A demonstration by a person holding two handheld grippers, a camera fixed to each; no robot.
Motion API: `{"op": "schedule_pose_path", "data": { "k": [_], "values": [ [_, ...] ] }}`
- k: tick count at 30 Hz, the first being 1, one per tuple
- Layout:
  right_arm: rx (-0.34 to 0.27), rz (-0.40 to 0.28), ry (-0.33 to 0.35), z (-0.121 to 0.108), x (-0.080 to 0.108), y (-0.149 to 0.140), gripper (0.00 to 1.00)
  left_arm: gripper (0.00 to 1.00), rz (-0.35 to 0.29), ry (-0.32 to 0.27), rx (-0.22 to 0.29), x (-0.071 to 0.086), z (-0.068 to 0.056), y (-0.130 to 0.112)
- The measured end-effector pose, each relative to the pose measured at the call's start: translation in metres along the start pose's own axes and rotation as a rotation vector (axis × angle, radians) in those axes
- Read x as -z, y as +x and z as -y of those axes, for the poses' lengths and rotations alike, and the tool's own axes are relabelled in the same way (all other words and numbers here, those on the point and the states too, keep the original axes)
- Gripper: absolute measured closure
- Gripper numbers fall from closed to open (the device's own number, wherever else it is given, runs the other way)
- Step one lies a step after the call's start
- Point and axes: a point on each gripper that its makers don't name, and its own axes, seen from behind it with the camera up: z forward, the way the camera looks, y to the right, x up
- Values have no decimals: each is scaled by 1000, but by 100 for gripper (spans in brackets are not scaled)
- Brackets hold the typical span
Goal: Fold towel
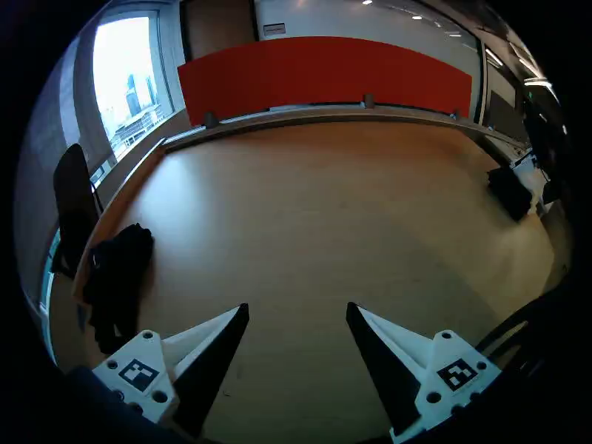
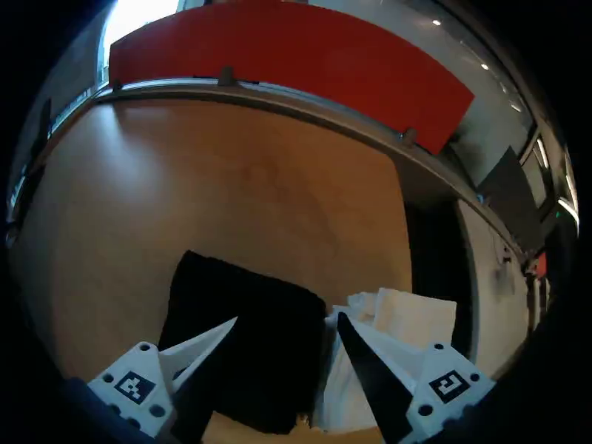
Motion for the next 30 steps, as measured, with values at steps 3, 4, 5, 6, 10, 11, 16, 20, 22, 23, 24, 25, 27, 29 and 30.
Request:
{"op": "schedule_pose_path", "data": {
  "k": [3, 4, 5, 6, 10, 11, 16, 20, 22, 23, 24, 25, 27, 29, 30],
  "values": [
    [-17, -7, 6, 3, 1, 0, 6, 2, -1, -1, 1, 0, 0, 1],
    [-21, -9, 7, 4, 1, 0, 6, 2, -2, -1, 1, 0, 0, 1],
    [-25, -11, 7, 4, 2, 0, 6, 2, -3, -1, 0, 0, 0, 1],
    [-29, -13, 7, 5, 3, 0, 6, 2, -3, -1, 0, 0, 1, 2],
    [-44, -19, 12, 8, 5, 0, 6, 2, -6, -2, 0, 1, 1, 2],
    [-49, -21, 13, 9, 6, 0, 6, 2, -7, -2, 1, 1, 1, 2],
    [-73, -30, 20, 14, 10, -4, 6, 2, -10, -6, -1, 1, 0, 2],
    [-87, -34, 23, 18, 14, -10, 6, 2, -13, -9, -2, 2, -1, 2],
    [-95, -38, 24, 21, 16, -13, 6, 2, -14, -11, -2, 2, -2, 3],
    [-100, -40, 24, 22, 17, -15, 6, 2, -14, -11, -2, 3, -2, 3],
    [-106, -42, 26, 24, 18, -16, 6, 2, -15, -12, -2, 3, -2, 3],
    [-112, -44, 27, 25, 19, -18, 6, 2, -15, -13, -3, 3, -2, 3],
    [-125, -47, 30, 28, 22, -22, 6, 2, -17, -14, -3, 3, -2, 3],
    [-133, -48, 31, 31, 24, -27, 6, 2, -18, -15, -6, 4, -2, 3],
    [-138, -48, 32, 32, 24, -30, 6, 2, -19, -16, -7, 4, -2, 3]
  ]
}}
